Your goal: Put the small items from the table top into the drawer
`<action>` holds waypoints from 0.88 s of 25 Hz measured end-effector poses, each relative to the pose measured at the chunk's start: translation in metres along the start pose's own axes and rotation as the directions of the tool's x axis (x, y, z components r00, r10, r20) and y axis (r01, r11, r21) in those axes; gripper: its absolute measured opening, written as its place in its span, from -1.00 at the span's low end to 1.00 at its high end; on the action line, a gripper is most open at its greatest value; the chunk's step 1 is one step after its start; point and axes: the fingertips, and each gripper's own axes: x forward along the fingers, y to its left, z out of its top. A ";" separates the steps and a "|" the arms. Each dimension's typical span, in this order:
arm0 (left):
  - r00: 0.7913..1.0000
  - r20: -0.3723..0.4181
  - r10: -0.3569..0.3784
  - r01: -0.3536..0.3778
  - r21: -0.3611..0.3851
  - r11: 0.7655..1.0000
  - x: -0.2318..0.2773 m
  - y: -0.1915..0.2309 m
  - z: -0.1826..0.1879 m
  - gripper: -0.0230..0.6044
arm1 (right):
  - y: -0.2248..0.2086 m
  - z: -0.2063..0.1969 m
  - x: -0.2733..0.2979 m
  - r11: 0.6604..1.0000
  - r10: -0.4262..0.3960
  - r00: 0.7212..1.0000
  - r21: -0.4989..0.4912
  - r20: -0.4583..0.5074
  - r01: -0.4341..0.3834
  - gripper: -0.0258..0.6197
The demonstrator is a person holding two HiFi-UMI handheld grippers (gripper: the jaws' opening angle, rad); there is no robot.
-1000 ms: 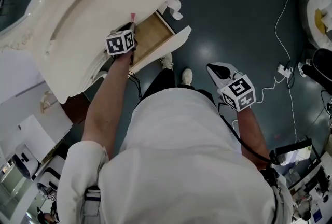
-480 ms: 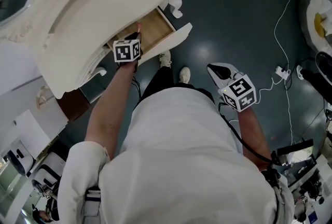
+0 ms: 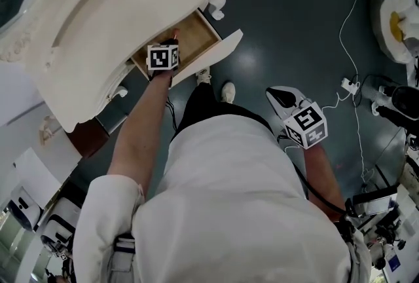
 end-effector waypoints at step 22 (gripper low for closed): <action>0.997 -0.071 0.024 -0.024 0.010 1.000 0.045 0.019 -0.009 -0.77 | 0.000 0.004 0.010 0.998 -0.021 0.999 0.050 -0.047 0.024 -0.92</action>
